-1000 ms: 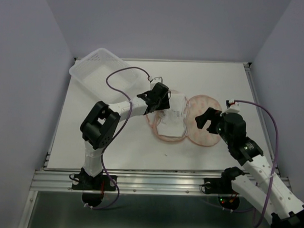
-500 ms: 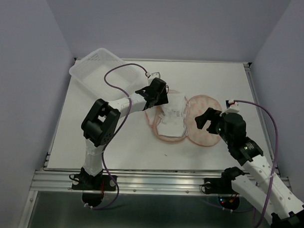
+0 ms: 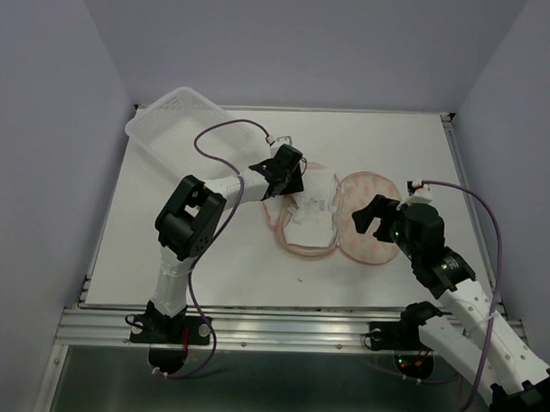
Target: Unzip the laundry bag and remove the bra
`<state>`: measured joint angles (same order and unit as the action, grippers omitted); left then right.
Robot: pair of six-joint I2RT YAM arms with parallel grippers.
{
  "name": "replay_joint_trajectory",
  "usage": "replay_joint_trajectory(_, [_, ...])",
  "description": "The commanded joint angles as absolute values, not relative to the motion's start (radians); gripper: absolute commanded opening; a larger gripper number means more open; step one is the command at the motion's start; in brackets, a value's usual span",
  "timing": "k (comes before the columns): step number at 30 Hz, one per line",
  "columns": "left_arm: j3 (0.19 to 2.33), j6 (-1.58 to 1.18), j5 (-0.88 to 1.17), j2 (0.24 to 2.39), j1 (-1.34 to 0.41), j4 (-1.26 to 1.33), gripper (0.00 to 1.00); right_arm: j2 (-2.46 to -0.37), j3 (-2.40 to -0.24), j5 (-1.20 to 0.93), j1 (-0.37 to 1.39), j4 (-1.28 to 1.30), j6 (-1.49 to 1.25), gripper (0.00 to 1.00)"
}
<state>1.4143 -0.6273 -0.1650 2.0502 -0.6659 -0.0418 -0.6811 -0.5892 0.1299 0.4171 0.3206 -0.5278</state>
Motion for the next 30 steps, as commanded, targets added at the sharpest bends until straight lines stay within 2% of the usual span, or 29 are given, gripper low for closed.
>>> replay_joint_trajectory(1, [1.459,-0.614,-0.189,2.026,-0.669,-0.031,0.57,-0.683,-0.586,0.117,0.413,0.267,-0.514,1.0])
replay_joint_trajectory(3, [1.457,-0.611,-0.198,2.019,-0.669,-0.034,0.55,-0.683,-0.586,0.117,0.413,0.265,-0.514,1.0])
replay_joint_trajectory(30, [1.62,-0.532,-0.282,2.118,-0.667,-0.118,0.54,-0.683,-0.581,0.109,0.413,0.262,-0.514,1.0])
